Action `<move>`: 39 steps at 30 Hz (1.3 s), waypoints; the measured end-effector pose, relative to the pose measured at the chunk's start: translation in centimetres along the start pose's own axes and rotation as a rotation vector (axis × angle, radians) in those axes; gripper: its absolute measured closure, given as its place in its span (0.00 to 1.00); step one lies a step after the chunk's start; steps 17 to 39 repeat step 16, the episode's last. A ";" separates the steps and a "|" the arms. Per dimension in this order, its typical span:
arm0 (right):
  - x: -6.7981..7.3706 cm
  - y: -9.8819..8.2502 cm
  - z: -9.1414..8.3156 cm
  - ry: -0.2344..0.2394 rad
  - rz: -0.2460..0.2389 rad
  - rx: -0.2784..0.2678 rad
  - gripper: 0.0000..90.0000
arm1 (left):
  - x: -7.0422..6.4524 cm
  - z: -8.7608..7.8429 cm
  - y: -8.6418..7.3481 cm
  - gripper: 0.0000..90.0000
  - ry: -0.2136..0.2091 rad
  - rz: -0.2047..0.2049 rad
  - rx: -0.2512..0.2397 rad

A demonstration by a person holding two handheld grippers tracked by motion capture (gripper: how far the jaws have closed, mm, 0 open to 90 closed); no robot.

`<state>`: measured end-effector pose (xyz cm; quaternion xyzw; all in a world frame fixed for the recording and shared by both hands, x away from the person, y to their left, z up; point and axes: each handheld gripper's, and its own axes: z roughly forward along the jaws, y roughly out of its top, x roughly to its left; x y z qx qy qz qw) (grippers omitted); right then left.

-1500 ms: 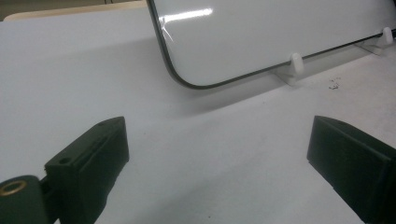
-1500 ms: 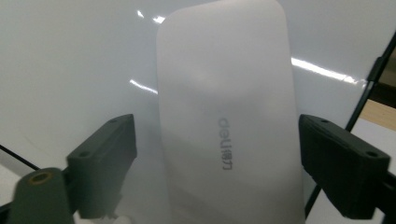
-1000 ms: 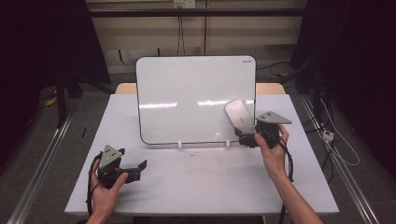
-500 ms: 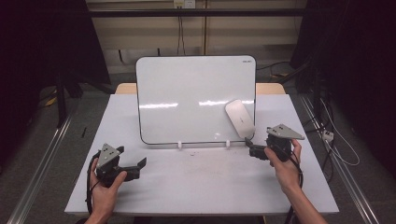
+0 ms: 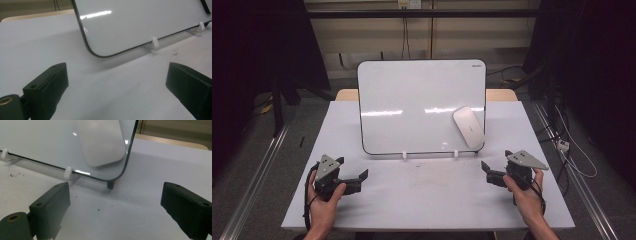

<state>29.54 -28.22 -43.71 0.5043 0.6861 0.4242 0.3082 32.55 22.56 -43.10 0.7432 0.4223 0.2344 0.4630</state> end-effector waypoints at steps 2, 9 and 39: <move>0.0 -0.6 -0.2 -0.011 0.001 0.005 0.09 | 0.0 0.0 0.0 0.05 0.001 0.004 0.002; -0.2 -2.0 -1.1 -0.036 0.016 -0.017 0.09 | -0.2 -0.1 0.0 0.05 0.002 0.006 0.003; -0.2 -2.0 -0.9 -0.046 0.027 -0.021 0.09 | 0.1 -0.3 0.0 0.06 0.019 -0.008 -0.006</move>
